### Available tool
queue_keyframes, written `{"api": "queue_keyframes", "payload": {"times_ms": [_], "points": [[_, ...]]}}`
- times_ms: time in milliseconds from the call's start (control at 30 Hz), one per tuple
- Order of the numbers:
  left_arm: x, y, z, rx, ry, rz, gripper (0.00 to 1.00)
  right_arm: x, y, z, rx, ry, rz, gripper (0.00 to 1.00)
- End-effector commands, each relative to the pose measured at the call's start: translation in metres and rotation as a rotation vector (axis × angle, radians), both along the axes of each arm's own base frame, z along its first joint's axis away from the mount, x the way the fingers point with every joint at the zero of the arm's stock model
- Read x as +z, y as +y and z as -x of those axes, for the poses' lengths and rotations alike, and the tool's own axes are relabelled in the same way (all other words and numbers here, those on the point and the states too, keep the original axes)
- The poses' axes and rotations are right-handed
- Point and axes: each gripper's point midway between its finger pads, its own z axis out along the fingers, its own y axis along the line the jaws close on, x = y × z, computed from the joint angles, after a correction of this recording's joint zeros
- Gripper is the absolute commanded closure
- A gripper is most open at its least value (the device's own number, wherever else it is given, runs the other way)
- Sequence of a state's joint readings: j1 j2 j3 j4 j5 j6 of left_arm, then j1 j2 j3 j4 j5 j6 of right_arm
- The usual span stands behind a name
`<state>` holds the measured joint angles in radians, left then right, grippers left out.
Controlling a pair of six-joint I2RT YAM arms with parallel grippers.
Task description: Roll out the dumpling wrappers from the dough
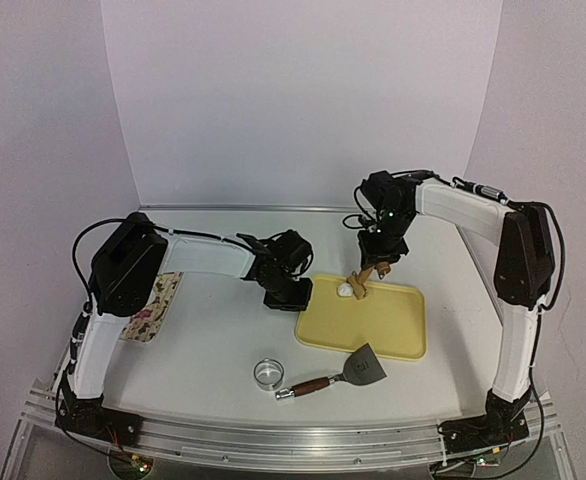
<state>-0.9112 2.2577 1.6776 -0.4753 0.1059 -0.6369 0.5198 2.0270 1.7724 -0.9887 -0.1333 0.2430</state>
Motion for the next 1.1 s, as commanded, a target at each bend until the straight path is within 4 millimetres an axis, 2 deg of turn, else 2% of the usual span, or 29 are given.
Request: {"api": "queue_keyframes", "payload": {"times_ms": [0, 100, 233, 467, 533, 633, 833, 1067], "points": [[0.000, 0.004, 0.020, -0.041, 0.026, -0.001, 1.00, -0.011, -0.019, 0.010, -0.072, 0.006, 0.109, 1.00], [0.001, 0.004, 0.022, -0.061, 0.018, 0.012, 1.00, 0.007, -0.029, 0.017, -0.101, -0.009, 0.121, 1.00], [0.005, 0.002, 0.022, -0.077, 0.006, 0.020, 1.00, 0.037, -0.031, 0.026, -0.109, -0.048, 0.075, 1.00], [0.010, -0.006, 0.022, -0.119, -0.008, 0.054, 1.00, 0.098, 0.003, 0.039, -0.025, -0.082, -0.171, 1.00], [0.010, -0.007, 0.022, -0.128, -0.012, 0.056, 1.00, 0.110, 0.008, 0.041, -0.015, -0.091, -0.206, 1.00], [0.011, -0.007, 0.022, -0.129, -0.012, 0.059, 1.00, 0.110, 0.009, 0.041, -0.008, -0.081, -0.205, 1.00], [0.011, -0.008, 0.022, -0.119, -0.003, 0.063, 1.00, 0.091, 0.017, 0.039, 0.024, -0.054, -0.168, 1.00], [0.012, -0.009, 0.022, -0.112, -0.003, 0.073, 1.00, 0.070, 0.019, 0.036, 0.032, -0.029, -0.113, 1.00]]}}
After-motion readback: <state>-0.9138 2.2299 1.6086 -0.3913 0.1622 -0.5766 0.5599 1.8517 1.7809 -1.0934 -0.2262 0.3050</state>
